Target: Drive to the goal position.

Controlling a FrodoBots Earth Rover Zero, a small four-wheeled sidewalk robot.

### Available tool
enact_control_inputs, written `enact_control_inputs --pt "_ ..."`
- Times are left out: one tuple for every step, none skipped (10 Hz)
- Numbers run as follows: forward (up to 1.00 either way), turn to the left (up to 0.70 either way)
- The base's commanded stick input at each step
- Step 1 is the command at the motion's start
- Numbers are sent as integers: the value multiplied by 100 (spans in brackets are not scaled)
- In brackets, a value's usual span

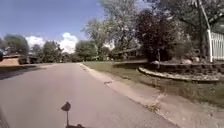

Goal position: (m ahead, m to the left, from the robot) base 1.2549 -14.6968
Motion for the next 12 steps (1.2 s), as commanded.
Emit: enact_control_inputs --pt "0 -70" --pt "0 -70" --pt "0 -70" --pt "0 -70" --pt "0 -70" --pt "0 -70" --pt "0 -70" --pt "0 -70" --pt "0 -70" --pt "0 -70" --pt "0 -70" --pt "0 -70"
